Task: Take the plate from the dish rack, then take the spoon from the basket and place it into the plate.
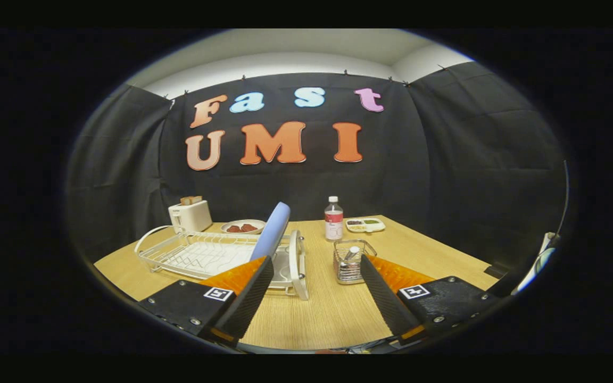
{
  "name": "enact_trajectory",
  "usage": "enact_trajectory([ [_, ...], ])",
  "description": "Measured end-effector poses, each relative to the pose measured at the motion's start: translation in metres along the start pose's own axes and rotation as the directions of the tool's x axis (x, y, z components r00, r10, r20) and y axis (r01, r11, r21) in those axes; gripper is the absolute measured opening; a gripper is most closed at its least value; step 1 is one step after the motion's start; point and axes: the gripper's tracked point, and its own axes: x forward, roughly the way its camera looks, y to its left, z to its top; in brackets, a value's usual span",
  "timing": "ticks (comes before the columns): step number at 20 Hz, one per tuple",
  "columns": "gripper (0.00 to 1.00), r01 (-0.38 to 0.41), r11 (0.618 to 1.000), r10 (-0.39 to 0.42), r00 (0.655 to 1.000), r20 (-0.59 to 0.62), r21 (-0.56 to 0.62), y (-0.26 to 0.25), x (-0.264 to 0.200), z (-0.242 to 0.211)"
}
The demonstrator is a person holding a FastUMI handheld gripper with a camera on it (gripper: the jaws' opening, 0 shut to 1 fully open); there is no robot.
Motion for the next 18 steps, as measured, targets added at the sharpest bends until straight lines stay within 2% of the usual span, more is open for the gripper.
enact_trajectory([
  [7,0.98,0.018,1.0,-0.017,0.999,-0.028,0.005,-0.002,0.008,-0.007],
  [12,0.98,-0.04,0.999,0.041,0.996,-0.073,0.025,0.022,0.025,-0.008],
  [18,0.97,-0.056,0.998,0.06,0.994,-0.094,0.039,0.046,0.062,0.013],
])
